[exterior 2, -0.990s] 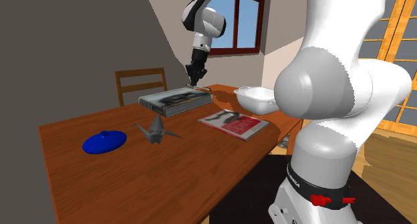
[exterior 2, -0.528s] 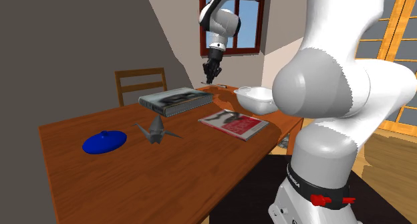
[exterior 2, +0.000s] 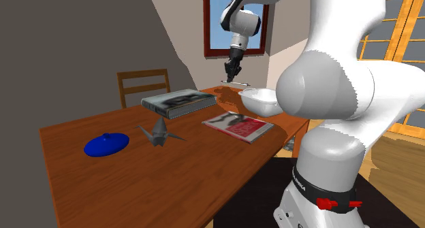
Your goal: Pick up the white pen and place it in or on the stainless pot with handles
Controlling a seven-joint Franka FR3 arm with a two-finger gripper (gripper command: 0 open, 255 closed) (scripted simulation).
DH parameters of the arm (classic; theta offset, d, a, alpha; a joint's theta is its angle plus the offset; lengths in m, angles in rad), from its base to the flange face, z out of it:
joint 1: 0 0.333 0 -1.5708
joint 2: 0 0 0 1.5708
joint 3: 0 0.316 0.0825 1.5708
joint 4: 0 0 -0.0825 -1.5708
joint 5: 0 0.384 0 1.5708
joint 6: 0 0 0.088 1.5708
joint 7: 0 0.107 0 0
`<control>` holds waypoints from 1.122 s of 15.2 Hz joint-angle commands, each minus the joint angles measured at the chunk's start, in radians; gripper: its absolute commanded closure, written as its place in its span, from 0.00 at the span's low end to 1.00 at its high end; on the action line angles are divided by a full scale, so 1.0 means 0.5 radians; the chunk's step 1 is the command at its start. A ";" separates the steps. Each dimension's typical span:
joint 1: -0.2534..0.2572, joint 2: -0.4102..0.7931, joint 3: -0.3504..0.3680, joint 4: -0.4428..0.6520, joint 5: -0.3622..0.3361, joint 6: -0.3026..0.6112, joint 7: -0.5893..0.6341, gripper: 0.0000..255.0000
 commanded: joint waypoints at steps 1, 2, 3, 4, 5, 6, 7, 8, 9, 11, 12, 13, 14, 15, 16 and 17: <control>-0.048 0.079 -0.030 0.123 -0.014 -0.062 -0.065 1.00; -0.071 0.115 -0.043 0.181 -0.019 -0.093 -0.095 1.00; -0.095 0.152 -0.056 0.243 -0.025 -0.125 -0.124 1.00; -0.119 0.192 -0.068 0.309 -0.030 -0.159 -0.152 1.00; -0.142 0.235 -0.080 0.379 -0.035 -0.194 -0.180 1.00; -0.165 0.280 -0.091 0.454 -0.040 -0.231 -0.207 1.00; -0.188 0.328 -0.102 0.534 -0.045 -0.270 -0.234 1.00; -0.211 0.378 -0.112 0.619 -0.051 -0.311 -0.259 1.00; -0.234 0.433 -0.122 0.710 -0.055 -0.354 -0.283 1.00; -0.280 0.555 -0.139 0.916 -0.065 -0.451 -0.329 1.00; -0.303 0.624 -0.147 1.034 -0.070 -0.506 -0.350 1.00; -0.326 0.700 -0.154 1.165 -0.075 -0.566 -0.369 1.00; -0.349 0.787 -0.160 1.315 -0.080 -0.634 -0.387 1.00; -0.371 0.888 -0.165 1.491 -0.085 -0.714 -0.402 1.00; -0.394 1.016 -0.169 1.716 -0.090 -0.816 -0.413 1.00; -0.418 1.246 -0.167 2.128 -0.099 -1.001 -0.411 1.00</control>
